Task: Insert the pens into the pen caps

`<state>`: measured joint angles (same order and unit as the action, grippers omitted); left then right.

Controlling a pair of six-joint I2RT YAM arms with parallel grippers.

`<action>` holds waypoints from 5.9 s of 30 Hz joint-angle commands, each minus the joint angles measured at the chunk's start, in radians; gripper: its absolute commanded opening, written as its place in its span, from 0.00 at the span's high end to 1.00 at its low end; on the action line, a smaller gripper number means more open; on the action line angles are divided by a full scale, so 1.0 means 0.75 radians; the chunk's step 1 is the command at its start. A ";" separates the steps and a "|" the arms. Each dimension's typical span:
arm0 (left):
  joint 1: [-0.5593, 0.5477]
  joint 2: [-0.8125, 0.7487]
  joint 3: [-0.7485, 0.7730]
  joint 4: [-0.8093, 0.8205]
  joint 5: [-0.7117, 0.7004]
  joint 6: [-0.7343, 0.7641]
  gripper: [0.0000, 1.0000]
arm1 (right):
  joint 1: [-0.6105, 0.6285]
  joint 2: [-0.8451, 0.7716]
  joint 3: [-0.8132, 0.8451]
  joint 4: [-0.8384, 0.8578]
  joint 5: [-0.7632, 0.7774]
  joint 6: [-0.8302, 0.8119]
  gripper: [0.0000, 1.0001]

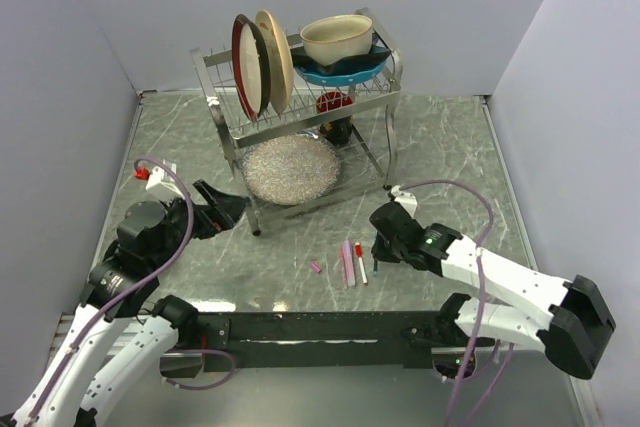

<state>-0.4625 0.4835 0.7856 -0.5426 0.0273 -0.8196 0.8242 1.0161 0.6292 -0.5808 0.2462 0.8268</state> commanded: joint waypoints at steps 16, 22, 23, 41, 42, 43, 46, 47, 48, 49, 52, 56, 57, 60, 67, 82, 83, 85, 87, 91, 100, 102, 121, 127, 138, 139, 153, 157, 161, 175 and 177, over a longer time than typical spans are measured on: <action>-0.001 0.059 -0.174 -0.272 -0.455 -0.302 0.02 | -0.041 0.239 0.010 0.112 -0.036 -0.147 0.61; -0.001 0.122 -0.039 -0.350 -0.743 -0.264 0.08 | -0.041 0.083 0.061 0.034 -0.011 -0.135 0.60; -0.001 0.136 -0.019 -0.330 -0.785 -0.146 0.09 | -0.041 0.030 0.065 0.028 -0.007 -0.137 0.60; 0.248 0.411 -0.039 0.192 -0.616 0.649 0.10 | -0.039 -0.402 0.163 -0.136 0.062 -0.221 0.60; 0.275 0.413 -0.037 0.196 -0.569 0.604 0.12 | -0.039 -0.410 0.157 -0.140 0.070 -0.223 0.60; 0.346 0.429 -0.039 0.188 -0.534 0.535 0.20 | -0.039 -0.424 0.155 -0.146 0.077 -0.225 0.60; 0.495 0.515 -0.058 0.147 -0.423 0.392 0.30 | -0.039 -0.457 0.153 -0.158 0.087 -0.217 0.60; 0.528 0.543 -0.068 0.135 -0.384 0.359 0.29 | -0.039 -0.467 0.151 -0.156 0.091 -0.215 0.60; 0.555 0.602 -0.076 0.122 -0.309 0.336 0.26 | -0.039 -0.479 0.143 -0.154 0.093 -0.213 0.60; 0.588 0.627 -0.082 0.116 -0.264 0.298 0.23 | -0.037 -0.498 0.139 -0.148 0.093 -0.209 0.60; 0.598 0.711 -0.119 0.140 -0.159 0.265 0.24 | -0.039 -0.524 0.124 -0.136 0.099 -0.203 0.60; 0.598 0.769 -0.172 0.187 -0.145 0.234 0.28 | -0.039 -0.520 0.122 -0.128 0.109 -0.198 0.60; 0.598 0.787 -0.178 0.196 -0.149 0.226 0.28 | -0.041 -0.512 0.122 -0.124 0.117 -0.202 0.60; 0.596 0.838 -0.201 0.220 -0.155 0.211 0.31 | -0.037 -0.496 0.128 -0.109 0.124 -0.209 0.60; 0.596 0.973 -0.197 0.261 -0.196 0.217 0.33 | -0.039 -0.475 0.149 -0.083 0.116 -0.221 0.60; 0.568 1.202 -0.170 0.304 -0.235 0.256 0.47 | -0.039 -0.504 0.155 -0.083 0.111 -0.219 0.60; 0.568 1.222 -0.166 0.290 -0.239 0.260 0.49 | -0.039 -0.506 0.159 -0.085 0.113 -0.219 0.60; 0.568 1.247 -0.146 0.266 -0.267 0.252 0.58 | -0.039 -0.510 0.163 -0.091 0.109 -0.215 0.60; 0.566 1.274 -0.131 0.241 -0.282 0.258 0.73 | -0.039 -0.526 0.163 -0.091 0.109 -0.213 0.60; 0.568 1.264 -0.123 0.235 -0.331 0.238 0.86 | -0.039 -0.553 0.157 -0.097 0.107 -0.205 0.60; 0.568 1.329 -0.090 0.178 -0.404 0.211 0.68 | -0.039 -0.592 0.135 -0.095 0.101 -0.194 0.59; 0.568 1.333 -0.088 0.169 -0.423 0.205 0.67 | -0.039 -0.594 0.133 -0.095 0.103 -0.194 0.59; 0.561 1.238 -0.113 0.133 -0.382 0.144 0.99 | -0.039 -0.645 0.141 -0.095 0.046 -0.174 0.59; 0.559 0.909 -0.129 -0.033 -0.390 0.029 0.99 | -0.039 -0.661 0.126 -0.113 0.032 -0.154 0.59; 0.465 0.282 -0.199 -0.089 0.092 0.019 0.99 | -0.039 -0.631 0.181 -0.093 -0.132 -0.139 0.57; 0.455 0.249 -0.209 -0.080 0.212 0.027 0.99 | -0.039 -0.635 0.184 -0.077 -0.160 -0.131 0.57; 0.294 -0.262 -0.454 0.032 0.875 0.009 0.99 | 0.275 -0.302 0.232 0.457 -0.149 0.102 0.46; 0.269 -0.301 -0.479 0.116 0.972 -0.038 0.99 | 0.349 -0.083 0.294 0.629 -0.212 0.155 0.44; 0.249 -0.301 -0.457 0.104 1.005 -0.010 0.99 | 0.394 0.115 0.400 0.752 -0.265 0.147 0.44; 0.218 -0.295 -0.434 0.124 1.021 -0.022 0.99 | 0.421 0.466 0.677 0.625 -0.281 0.164 0.45; 0.216 -0.289 -0.428 0.120 1.017 -0.024 0.99 | 0.433 0.468 0.670 0.601 -0.251 0.172 0.45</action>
<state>-0.2958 0.2653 0.4282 -0.5060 0.7643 -0.8333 1.1278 1.3609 1.0988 -0.0971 0.0368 0.9348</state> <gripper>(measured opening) 0.048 0.553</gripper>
